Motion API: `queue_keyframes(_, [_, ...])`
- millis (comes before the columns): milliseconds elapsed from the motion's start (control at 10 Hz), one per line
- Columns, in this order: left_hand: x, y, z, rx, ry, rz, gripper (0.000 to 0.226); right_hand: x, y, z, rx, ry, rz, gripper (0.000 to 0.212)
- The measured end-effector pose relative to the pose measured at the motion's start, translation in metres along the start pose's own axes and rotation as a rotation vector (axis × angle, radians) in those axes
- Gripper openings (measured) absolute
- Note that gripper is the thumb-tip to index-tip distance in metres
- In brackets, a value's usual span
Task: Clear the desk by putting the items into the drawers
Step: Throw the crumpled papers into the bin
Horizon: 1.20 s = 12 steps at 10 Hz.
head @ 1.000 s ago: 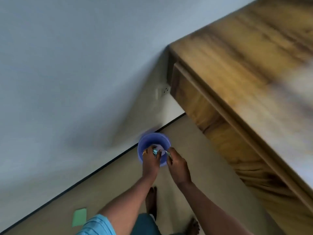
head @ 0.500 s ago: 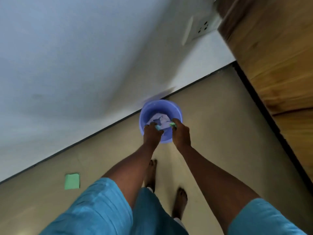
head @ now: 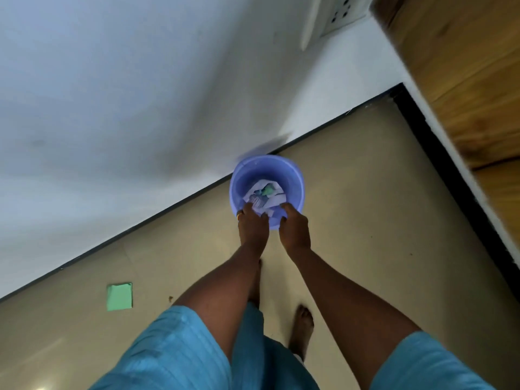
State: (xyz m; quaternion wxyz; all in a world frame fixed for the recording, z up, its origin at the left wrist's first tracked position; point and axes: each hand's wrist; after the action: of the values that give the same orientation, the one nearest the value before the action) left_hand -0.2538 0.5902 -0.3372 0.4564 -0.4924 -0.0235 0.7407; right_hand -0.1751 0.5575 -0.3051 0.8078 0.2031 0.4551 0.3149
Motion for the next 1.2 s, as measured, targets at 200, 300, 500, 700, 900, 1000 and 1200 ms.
queue_keyframes(200, [-0.077,-0.031,0.038,0.047,-0.039,-0.098,0.045,-0.060,0.037,0.035,0.019,-0.046,0.025,0.029])
queue_keyframes(300, [-0.105,-0.047,0.051,0.068,-0.051,-0.198,0.044,-0.088,0.059,0.056,0.011,-0.108,0.023,0.025])
queue_keyframes(500, [-0.178,-0.093,0.085,0.011,-0.052,-0.456,0.020,-0.150,0.098,0.108,-0.138,-0.215,0.202,0.023])
queue_keyframes(700, [-0.247,-0.124,0.094,0.060,-0.211,-0.588,0.029,-0.215,0.103,0.162,-0.231,-0.291,0.370,0.034])
queue_keyframes(900, [-0.349,-0.130,0.060,0.015,-0.296,-0.770,0.028,-0.300,0.057,0.226,-0.351,-0.543,0.622,0.037])
queue_keyframes(1000, [-0.404,-0.136,0.032,0.011,-0.267,-0.987,0.037,-0.343,0.016,0.272,-0.429,-0.683,0.717,0.034])
queue_keyframes(1200, [-0.512,-0.168,-0.046,0.009,-0.193,-1.480,0.028,-0.420,-0.070,0.367,-0.558,-0.998,0.629,0.029])
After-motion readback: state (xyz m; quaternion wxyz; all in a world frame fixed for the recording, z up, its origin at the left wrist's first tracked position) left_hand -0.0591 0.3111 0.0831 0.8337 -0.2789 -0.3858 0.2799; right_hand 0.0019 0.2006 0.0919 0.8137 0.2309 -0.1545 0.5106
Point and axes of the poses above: each hand's wrist, its own x-axis towards the middle knuckle, its own z-axis out of the back of the hand, y = z × x, and after that the axes turned 6 degrees about z, right-handed
